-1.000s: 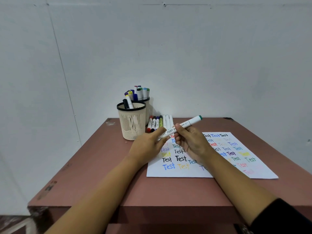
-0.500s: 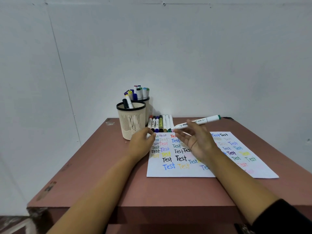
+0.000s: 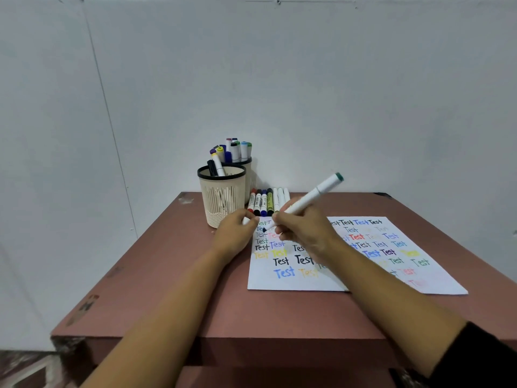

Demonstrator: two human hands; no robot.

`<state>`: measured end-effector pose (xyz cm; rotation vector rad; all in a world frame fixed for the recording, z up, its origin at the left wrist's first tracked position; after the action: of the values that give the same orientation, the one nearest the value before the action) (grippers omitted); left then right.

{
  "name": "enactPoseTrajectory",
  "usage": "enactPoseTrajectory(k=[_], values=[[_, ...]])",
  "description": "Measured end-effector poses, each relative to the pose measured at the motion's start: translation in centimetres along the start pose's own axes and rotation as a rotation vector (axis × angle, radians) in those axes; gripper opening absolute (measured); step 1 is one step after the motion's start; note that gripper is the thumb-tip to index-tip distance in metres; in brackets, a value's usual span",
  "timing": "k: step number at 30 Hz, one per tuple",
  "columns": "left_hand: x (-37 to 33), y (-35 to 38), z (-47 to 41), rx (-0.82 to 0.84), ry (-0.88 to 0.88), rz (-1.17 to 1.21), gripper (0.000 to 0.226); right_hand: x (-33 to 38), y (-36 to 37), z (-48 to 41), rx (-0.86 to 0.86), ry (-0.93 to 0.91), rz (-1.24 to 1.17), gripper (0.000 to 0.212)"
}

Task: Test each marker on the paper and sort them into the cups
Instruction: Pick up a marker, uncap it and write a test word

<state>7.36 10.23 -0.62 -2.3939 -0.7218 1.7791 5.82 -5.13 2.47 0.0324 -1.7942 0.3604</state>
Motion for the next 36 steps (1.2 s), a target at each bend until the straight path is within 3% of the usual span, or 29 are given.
enactPoseTrajectory(k=[5,22,36], values=[[0.0,0.0,0.0,0.011,-0.011,0.036,0.015,-2.3,1.1,0.7,-0.089,0.074,0.027,0.021],[0.3,0.0,-0.1,0.023,-0.013,0.058,0.012,-2.4,2.4,1.4,0.060,-0.019,0.113,0.023],[0.2,0.0,0.0,0.024,-0.001,0.048,0.019,-2.1,2.5,1.6,0.038,-0.036,0.143,0.023]])
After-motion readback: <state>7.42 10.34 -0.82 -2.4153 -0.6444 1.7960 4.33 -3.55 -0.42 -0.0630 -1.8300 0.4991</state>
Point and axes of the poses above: each hand's wrist, its own z-axis away from the middle knuckle, its own y-axis out of the palm, x = y × z, the point moved 4 cm from there along -z, towards the middle knuckle, and after that the axes turned 13 degrees about z, right-handed, at the moved point
